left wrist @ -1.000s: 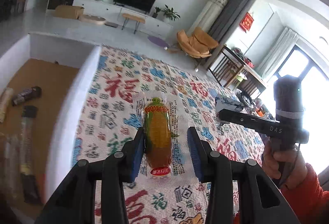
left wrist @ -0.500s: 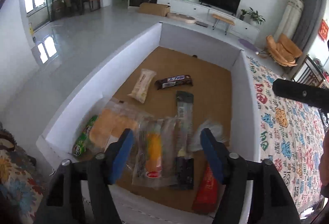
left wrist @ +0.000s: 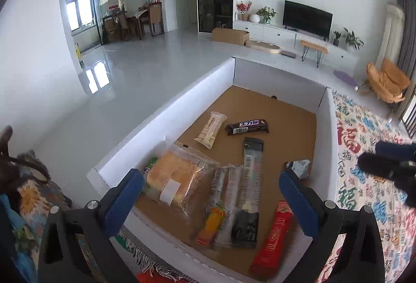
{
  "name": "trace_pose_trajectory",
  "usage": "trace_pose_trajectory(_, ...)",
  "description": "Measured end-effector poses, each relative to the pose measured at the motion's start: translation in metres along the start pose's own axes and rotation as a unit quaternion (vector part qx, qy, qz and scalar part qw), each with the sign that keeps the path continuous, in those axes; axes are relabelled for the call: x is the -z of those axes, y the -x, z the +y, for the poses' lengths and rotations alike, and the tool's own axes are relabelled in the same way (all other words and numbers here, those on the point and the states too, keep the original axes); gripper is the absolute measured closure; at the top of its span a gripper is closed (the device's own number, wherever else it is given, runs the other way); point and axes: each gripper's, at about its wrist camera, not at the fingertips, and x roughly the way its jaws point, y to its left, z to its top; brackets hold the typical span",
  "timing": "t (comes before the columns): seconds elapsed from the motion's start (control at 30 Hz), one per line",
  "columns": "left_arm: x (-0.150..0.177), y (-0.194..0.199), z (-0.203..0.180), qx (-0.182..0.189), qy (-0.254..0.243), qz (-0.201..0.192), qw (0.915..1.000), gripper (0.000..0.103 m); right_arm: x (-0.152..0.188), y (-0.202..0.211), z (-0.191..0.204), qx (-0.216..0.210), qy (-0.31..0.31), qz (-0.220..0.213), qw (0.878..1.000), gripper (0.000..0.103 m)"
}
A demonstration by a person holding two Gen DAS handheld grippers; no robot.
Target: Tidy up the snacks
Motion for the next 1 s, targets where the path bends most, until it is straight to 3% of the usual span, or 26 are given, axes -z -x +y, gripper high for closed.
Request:
trace_pose_trajectory(0.2,0.001,0.009,0.004,-0.052,-0.008,-0.03,0.9982,0.0,0.011,-0.008,0.01,0.013,0.017,0.017,1.0,0.03)
trace_pose_trajectory(0.37,0.001,0.011,0.008,-0.068,-0.009,-0.033,0.9971,0.0,0.014,-0.007,0.02,0.014,0.029,0.015,0.999,0.03)
trace_pose_trajectory(0.77,0.003,0.008,0.009,-0.056,-0.014,-0.016,0.9982,0.0,0.019,-0.014,0.031,0.03,0.052,0.019,0.998,0.03)
trace_pose_trajectory(1.0,0.006,0.011,0.011,-0.055,-0.007,-0.026,0.9981,0.0,0.019,-0.017,0.039,0.03,0.06,0.02,0.998,0.03)
